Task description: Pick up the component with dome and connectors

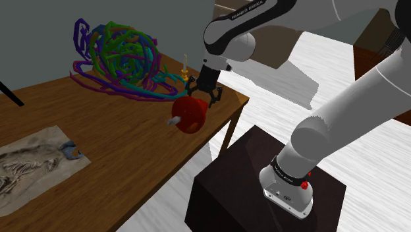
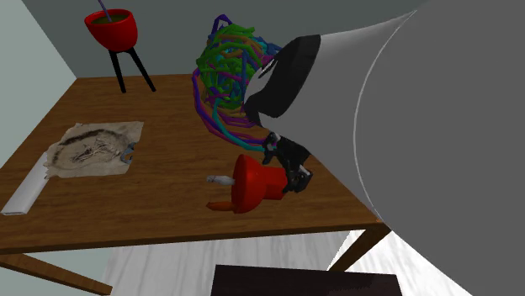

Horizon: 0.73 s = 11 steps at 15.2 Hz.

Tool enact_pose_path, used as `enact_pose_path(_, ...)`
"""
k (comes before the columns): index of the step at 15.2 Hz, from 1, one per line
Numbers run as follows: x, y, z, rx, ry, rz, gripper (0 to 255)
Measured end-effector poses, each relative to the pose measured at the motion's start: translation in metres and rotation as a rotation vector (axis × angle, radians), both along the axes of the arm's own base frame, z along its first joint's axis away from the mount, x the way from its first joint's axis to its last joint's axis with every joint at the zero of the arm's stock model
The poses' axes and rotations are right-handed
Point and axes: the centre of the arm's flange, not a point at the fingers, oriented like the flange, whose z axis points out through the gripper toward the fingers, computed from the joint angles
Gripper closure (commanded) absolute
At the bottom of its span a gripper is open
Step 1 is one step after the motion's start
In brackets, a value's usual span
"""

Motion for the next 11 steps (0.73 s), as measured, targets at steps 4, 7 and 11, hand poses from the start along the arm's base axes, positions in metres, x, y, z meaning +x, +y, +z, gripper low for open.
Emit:
enact_pose_path(4,0.000,0.001,-0.020,0.000,0.007,0.002,255)
enact_pose_path(7,0.000,0.001,-0.021,0.001,0.007,0.002,255)
enact_pose_path(11,0.000,0.001,-0.021,0.000,0.007,0.001,255)
